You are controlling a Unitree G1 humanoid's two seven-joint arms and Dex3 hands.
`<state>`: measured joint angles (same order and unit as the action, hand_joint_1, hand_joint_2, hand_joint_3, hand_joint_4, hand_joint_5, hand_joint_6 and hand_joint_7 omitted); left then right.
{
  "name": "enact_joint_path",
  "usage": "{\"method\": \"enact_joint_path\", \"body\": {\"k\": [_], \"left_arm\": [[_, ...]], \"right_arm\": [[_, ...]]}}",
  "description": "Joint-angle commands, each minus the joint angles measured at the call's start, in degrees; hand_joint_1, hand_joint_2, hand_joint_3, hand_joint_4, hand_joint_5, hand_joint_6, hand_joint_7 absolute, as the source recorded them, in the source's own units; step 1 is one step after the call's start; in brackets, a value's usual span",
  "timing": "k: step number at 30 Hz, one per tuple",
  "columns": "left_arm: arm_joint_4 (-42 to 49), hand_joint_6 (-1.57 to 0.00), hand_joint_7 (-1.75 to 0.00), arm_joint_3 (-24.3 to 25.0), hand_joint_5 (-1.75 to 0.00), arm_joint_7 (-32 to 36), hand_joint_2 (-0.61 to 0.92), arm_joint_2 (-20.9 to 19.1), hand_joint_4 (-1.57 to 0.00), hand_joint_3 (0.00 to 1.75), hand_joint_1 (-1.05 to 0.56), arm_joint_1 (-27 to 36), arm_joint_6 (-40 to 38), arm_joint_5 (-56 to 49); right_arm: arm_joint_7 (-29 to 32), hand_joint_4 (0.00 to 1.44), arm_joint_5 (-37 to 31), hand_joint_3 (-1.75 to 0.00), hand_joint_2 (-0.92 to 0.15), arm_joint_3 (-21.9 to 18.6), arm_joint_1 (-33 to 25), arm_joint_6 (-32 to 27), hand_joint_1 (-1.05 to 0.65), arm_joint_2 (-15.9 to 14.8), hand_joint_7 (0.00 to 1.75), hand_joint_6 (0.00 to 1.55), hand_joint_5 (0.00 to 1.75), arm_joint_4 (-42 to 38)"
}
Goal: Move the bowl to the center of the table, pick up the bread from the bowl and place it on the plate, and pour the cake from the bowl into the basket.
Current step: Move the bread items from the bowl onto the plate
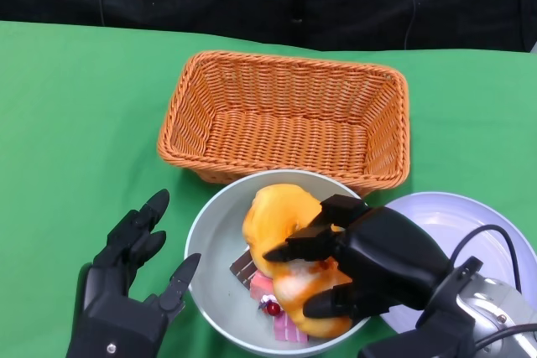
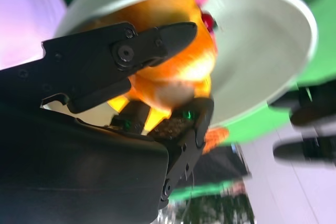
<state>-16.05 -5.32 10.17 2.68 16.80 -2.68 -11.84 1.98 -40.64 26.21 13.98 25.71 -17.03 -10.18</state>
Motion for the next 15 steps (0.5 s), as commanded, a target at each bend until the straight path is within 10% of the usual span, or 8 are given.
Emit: {"method": "enact_joint_path", "body": {"k": [1, 15], "left_arm": [[0.36, -0.47, -0.06, 0.38, -0.66, 0.27, 0.92, -0.03, -0.20, 0.28, -0.26, 0.05, 0.53, -0.18], [1.10, -0.49, -0.06, 0.34, -0.78, 0.22, 0.92, 0.28, -0.16, 0.26, -0.24, -0.30, 1.09, 0.00]], "right_arm": [[3.70, 0.99, 1.40, -1.19, -0.44, -0.98, -0.34, 3.68, -0.18, -0.28, 1.50, 0.88, 1.72, -3.48], [17.42, 1.05, 3.61, -1.63, -0.22, -4.51, 0.85, 17.53, -0.17, 2.99, 1.75, 0.79, 1.75, -7.68]]}}
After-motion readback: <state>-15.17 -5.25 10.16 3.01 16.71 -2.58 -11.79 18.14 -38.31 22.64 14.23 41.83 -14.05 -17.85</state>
